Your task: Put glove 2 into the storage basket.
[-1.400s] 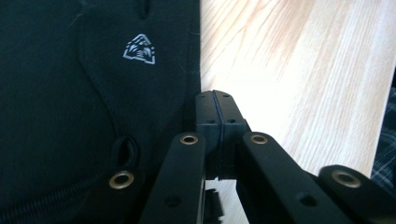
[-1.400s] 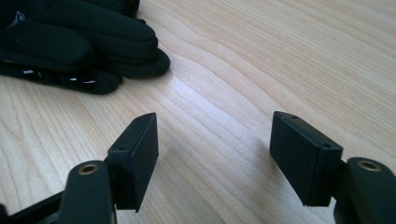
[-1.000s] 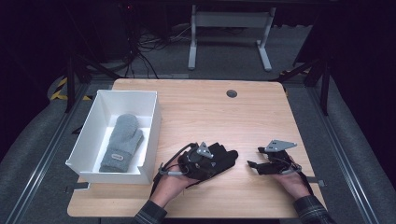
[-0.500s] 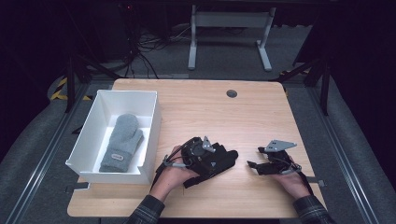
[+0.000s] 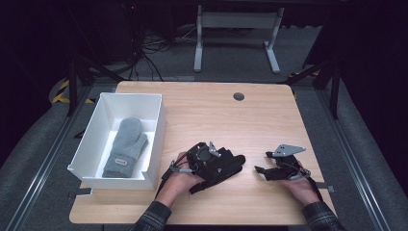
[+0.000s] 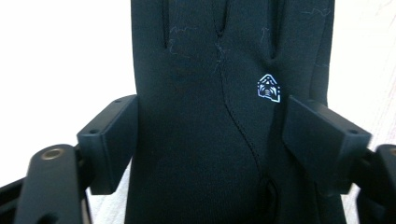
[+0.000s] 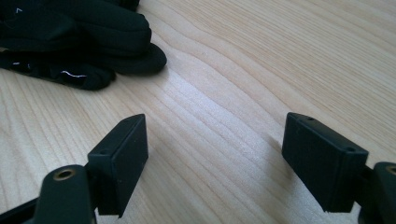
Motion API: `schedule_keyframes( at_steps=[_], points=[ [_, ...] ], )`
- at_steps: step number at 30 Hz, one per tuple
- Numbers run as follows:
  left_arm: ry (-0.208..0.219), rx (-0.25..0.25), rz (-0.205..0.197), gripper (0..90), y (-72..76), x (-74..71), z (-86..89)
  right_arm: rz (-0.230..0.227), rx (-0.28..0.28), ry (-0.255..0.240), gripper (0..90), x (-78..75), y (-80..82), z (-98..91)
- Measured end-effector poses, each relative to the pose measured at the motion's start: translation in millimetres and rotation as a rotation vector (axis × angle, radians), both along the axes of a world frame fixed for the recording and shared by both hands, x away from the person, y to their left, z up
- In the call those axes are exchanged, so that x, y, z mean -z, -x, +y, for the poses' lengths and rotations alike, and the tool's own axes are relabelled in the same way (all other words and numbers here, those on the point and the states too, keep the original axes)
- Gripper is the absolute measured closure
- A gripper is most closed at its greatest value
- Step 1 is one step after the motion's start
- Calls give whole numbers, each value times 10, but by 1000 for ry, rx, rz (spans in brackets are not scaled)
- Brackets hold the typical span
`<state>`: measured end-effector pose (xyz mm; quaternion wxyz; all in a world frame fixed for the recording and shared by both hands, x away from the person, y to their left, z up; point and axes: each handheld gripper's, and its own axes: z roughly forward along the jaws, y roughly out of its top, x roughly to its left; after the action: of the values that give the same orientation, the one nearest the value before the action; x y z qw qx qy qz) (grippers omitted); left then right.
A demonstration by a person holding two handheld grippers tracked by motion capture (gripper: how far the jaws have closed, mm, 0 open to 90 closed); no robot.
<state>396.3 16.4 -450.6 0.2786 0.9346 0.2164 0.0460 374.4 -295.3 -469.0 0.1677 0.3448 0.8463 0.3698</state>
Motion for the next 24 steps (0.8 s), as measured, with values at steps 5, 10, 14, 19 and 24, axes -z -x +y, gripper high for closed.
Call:
schedule_keyframes(
  at_steps=[5, 10, 14, 19, 24],
  points=[
    [-4, 32, 15, 416, 39, -37, -9, 0, 1, 0, 230, 0, 2, 3],
    [-14, 40, 43, 586, 65, -65, -25, -1, 1, 0, 230, 1, 3, 6],
    [-35, 40, 40, 633, 93, -85, -58, 0, 1, 0, 230, 1, 5, 9],
    [-16, 10, 58, 655, 91, -146, -46, 0, -1, 1, 231, 0, 5, 9],
    [25, -26, 64, 655, 106, -315, 25, 0, -2, 0, 231, 0, 5, 9]
  ],
)
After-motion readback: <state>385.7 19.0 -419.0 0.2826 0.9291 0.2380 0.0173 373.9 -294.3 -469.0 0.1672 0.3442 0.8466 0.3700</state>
